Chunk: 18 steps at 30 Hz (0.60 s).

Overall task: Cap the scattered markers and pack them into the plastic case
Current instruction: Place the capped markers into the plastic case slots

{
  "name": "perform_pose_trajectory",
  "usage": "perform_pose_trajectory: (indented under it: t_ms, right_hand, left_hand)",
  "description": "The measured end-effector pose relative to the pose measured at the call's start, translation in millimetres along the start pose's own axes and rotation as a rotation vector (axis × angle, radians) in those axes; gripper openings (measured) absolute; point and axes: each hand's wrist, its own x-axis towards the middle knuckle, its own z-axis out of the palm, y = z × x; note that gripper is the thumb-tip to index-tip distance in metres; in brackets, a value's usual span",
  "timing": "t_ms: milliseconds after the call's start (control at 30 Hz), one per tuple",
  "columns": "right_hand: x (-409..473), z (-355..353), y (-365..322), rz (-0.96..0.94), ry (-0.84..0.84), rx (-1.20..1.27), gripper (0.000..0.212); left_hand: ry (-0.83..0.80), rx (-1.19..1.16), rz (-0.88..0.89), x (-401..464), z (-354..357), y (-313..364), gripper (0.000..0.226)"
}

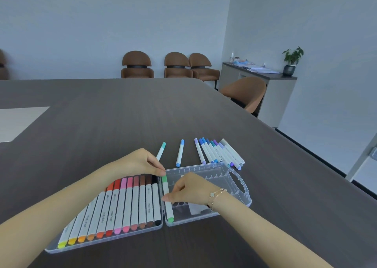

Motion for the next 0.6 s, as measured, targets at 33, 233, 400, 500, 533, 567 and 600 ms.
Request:
perform_pose_trajectory:
  t_ms: [33,233,400,500,533,567,600]
  right_hand:
    - [0,0,1,-0.004,-0.002,0.004,0.042]
    - [2,-3,-1,-0.020,-0.033,-0.060,0.042]
    - [4,-3,-2,-0.011,-0.036,-0.089,0.041]
    - [4,-3,-3,-0.009,-0.025,-0.114,0.042]
    - [5,-3,-3,-0.012,-0.019,-0.124,0.042]
    - [5,-4,-3,-0.016,-0.012,-0.134,0.042]
    - [5,-5,-4,-0.021,-0.003,-0.140,0.042]
  left_hand:
    - [0.008,0.015,0.003,0,0,-1,0.010]
    - [0.046,0.043,0.040,4,9,6,0.010]
    - [0.003,0.079,0.046,6,8,9,0.007]
    - [0.118,0.080,0.068,8,5,10,0.007]
    - [0.231,0.076,0.066,12,1,9,0.010]
    - [0.346,0.075,0.050,19,-4,8,0.012]
    - [0.428,0.085,0.018,26,-9,7,0.014]
